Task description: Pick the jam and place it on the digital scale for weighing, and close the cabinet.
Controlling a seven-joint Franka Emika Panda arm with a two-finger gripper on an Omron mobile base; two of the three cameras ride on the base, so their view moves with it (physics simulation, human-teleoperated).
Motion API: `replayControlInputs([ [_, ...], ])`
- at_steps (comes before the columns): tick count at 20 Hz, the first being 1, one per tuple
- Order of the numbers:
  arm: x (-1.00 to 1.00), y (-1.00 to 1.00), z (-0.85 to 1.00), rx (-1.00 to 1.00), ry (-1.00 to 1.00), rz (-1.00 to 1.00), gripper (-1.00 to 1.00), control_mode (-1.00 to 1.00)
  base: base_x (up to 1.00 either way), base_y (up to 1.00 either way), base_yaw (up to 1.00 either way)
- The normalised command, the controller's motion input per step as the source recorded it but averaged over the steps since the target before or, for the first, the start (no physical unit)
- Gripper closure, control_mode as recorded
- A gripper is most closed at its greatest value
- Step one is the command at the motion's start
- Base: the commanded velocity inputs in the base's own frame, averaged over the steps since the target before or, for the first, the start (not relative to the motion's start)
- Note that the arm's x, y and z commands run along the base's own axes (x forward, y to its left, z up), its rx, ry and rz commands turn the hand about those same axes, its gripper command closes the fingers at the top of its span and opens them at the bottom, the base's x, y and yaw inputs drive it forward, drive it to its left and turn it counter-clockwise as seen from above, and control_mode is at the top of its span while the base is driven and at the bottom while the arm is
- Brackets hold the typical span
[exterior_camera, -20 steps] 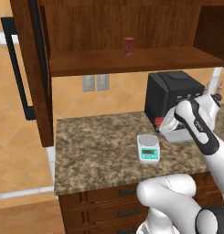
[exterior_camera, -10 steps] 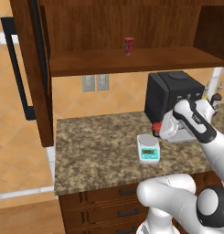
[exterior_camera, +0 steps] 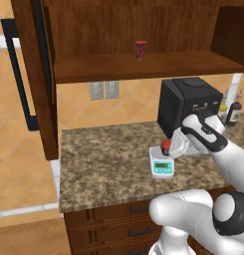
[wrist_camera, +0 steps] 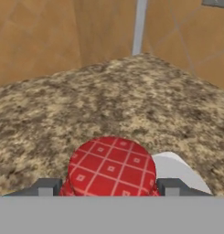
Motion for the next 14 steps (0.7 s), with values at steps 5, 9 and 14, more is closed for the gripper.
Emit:
replayControlInputs([
  [5, 0.18, 0.00, -0.24, 0.00, 0.00, 0.00, 1.00, -1.00, 0.00, 0.00, 0.00],
  [9, 0.27, 0.00, -0.18, 0.00, 0.00, 0.00, 1.00, -1.00, 0.00, 0.00, 0.00],
  [14, 0.25, 0.00, -0.12, 0.00, -0.04, 0.00, 1.00, -1.00, 0.00, 0.00, 0.00],
])
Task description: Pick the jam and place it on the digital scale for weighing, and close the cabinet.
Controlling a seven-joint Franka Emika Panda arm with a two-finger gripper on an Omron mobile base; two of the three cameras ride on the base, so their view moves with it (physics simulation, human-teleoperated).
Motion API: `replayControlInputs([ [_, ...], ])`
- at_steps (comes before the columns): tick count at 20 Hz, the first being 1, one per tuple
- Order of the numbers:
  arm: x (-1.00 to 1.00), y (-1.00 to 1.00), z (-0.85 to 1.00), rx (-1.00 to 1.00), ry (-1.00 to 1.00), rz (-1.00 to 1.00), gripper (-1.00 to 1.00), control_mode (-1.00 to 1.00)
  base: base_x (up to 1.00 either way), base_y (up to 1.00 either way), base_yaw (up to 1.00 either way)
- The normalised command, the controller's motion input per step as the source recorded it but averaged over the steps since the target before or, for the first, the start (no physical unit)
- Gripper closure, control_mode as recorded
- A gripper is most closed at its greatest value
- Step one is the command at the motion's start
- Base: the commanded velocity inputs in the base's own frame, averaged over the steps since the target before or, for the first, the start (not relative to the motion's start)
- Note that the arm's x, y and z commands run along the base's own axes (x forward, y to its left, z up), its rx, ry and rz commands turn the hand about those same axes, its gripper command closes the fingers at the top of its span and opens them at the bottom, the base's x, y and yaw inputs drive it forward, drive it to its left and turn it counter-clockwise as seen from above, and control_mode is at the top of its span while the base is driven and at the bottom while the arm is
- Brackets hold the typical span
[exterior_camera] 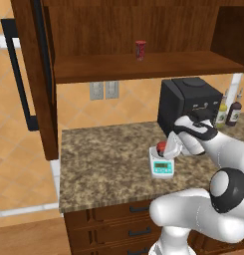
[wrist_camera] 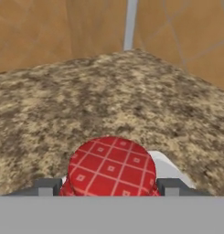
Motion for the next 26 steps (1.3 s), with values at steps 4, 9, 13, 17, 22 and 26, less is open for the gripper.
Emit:
replayControlInputs([
  [4, 0.19, 0.00, -0.15, 0.00, -0.05, 0.01, 1.00, -1.00, 0.00, 0.00, 0.00],
  [9, 0.24, 0.00, -0.25, 0.00, -0.06, 0.01, 1.00, -1.00, 0.00, 0.00, 0.00],
  [13, 0.21, -0.06, -0.22, 0.00, -0.04, 0.00, -1.00, -1.00, 0.00, 0.00, 0.00],
  [17, -0.32, -0.03, -0.19, 0.00, -0.03, 0.00, -1.00, -1.00, 0.00, 0.00, 0.00],
  [22, -0.62, 0.00, -0.01, 0.00, -0.04, 0.00, -1.00, -1.00, 0.00, 0.00, 0.00],
  [26, -0.03, 0.00, 0.44, 0.00, -0.10, 0.00, -1.00, -1.00, 0.00, 0.00, 0.00],
])
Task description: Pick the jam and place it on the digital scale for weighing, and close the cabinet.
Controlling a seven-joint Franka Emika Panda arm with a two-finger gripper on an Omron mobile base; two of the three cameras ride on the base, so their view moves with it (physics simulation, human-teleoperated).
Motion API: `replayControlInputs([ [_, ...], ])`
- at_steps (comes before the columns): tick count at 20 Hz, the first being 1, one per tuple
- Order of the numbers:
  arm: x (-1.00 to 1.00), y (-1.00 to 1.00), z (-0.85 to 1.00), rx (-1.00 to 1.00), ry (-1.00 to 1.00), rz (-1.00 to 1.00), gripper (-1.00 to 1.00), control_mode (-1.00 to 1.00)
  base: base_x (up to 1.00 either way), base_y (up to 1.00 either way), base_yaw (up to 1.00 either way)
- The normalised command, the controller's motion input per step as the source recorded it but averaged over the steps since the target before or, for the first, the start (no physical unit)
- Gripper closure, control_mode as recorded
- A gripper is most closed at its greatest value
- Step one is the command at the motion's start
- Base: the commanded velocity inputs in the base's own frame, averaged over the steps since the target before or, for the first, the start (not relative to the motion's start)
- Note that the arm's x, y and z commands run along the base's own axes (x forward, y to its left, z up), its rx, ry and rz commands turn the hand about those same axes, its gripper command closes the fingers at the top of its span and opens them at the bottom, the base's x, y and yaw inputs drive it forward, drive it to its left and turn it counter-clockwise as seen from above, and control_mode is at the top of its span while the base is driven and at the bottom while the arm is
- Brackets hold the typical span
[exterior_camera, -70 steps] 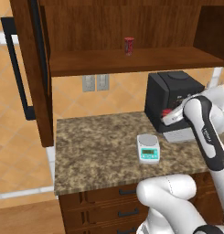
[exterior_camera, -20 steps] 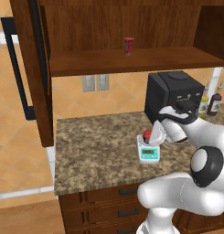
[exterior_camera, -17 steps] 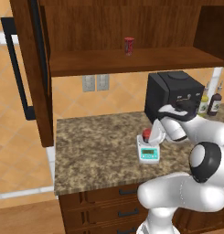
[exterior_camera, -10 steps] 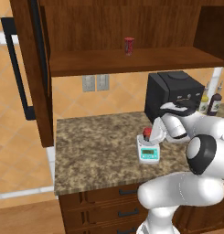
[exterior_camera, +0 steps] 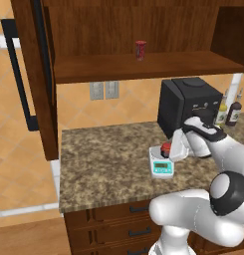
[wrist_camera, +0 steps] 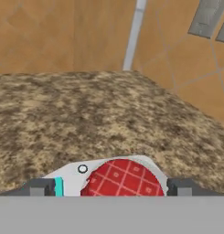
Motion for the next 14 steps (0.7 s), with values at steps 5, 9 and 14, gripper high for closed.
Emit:
replayControlInputs([
  [5, -0.03, 0.00, 0.56, 0.00, -0.12, 0.00, -1.00, -1.00, 0.00, 0.00, 0.00],
  [9, -0.55, 0.00, 0.55, 0.00, -0.10, 0.00, -1.00, -1.00, 0.00, 0.00, 0.00],
  [14, -0.91, 0.01, 0.66, -0.02, -0.32, 0.00, -1.00, -1.00, 0.00, 0.00, 0.00],
])
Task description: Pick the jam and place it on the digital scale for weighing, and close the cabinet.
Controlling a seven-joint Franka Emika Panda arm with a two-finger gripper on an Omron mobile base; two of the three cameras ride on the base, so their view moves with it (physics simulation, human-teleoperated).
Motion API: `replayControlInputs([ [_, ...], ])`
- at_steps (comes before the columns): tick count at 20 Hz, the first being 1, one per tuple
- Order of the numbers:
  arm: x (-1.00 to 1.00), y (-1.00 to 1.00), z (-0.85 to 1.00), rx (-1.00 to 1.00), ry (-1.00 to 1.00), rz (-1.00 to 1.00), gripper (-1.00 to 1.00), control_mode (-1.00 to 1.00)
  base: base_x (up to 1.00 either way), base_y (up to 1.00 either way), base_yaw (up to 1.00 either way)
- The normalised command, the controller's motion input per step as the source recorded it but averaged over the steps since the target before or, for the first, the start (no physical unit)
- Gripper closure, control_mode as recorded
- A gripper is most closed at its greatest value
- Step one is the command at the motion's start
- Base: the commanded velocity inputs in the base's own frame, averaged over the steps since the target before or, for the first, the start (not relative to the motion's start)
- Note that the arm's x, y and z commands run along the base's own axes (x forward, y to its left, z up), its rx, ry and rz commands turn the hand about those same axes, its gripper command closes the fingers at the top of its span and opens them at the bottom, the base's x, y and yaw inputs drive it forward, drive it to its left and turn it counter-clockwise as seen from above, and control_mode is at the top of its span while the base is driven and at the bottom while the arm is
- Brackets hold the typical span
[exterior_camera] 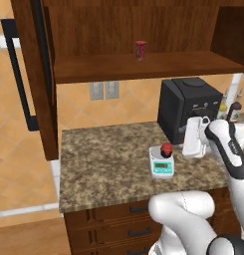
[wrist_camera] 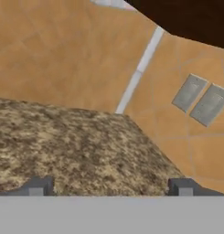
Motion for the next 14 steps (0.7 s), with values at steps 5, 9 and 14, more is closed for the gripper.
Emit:
replayControlInputs([
  [5, -0.90, -0.02, 0.56, -0.07, -0.50, -0.01, -1.00, -1.00, 0.00, 0.00, 0.00],
  [9, -0.91, -0.26, 0.43, -0.11, -0.58, -0.06, -1.00, -1.00, 0.00, 0.00, 0.00],
  [14, -0.99, -0.78, 0.57, -0.03, -0.40, -0.02, -1.00, -1.00, 0.00, 0.00, 0.00],
])
